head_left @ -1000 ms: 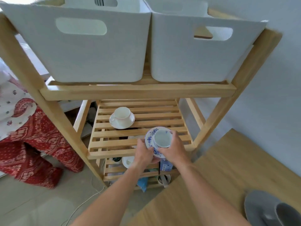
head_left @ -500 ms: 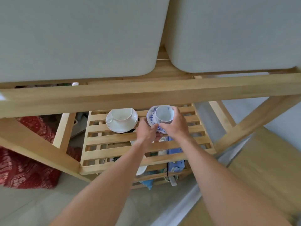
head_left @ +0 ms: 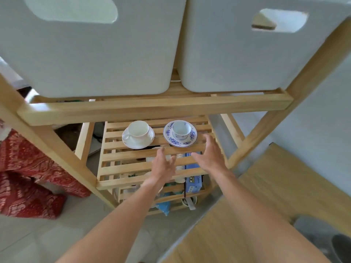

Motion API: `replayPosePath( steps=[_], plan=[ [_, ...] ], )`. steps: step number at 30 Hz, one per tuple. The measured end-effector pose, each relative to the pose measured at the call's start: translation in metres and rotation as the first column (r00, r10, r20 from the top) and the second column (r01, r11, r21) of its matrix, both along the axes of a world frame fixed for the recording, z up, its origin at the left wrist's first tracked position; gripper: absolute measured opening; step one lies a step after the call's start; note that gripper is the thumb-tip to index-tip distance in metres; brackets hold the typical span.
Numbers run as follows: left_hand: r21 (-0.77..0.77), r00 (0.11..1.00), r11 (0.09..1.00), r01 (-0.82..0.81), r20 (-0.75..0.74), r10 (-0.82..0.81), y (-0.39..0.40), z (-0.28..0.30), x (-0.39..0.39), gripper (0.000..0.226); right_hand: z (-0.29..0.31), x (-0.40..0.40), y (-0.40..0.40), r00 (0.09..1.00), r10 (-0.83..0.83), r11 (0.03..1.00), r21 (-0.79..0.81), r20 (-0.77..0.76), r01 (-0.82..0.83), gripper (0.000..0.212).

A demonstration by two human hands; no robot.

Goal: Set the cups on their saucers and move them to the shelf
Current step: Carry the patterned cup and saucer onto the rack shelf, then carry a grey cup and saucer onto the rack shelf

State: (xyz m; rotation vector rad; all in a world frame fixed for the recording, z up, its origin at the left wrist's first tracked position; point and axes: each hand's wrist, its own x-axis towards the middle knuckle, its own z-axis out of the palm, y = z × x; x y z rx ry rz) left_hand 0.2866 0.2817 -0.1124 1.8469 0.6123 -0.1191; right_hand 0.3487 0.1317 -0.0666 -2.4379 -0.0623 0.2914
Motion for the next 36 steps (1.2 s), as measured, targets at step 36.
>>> replayPosePath(
  steps=[36],
  plan=[
    [-0.075, 0.923, 0.946, 0.314, -0.210, -0.323, -0.244, 0.039, -0.309, 0.026, 0.022, -0.380, -0.264, 0.998, -0.065, 0.996, -0.061, 0.015, 0.066, 0.092]
  ],
)
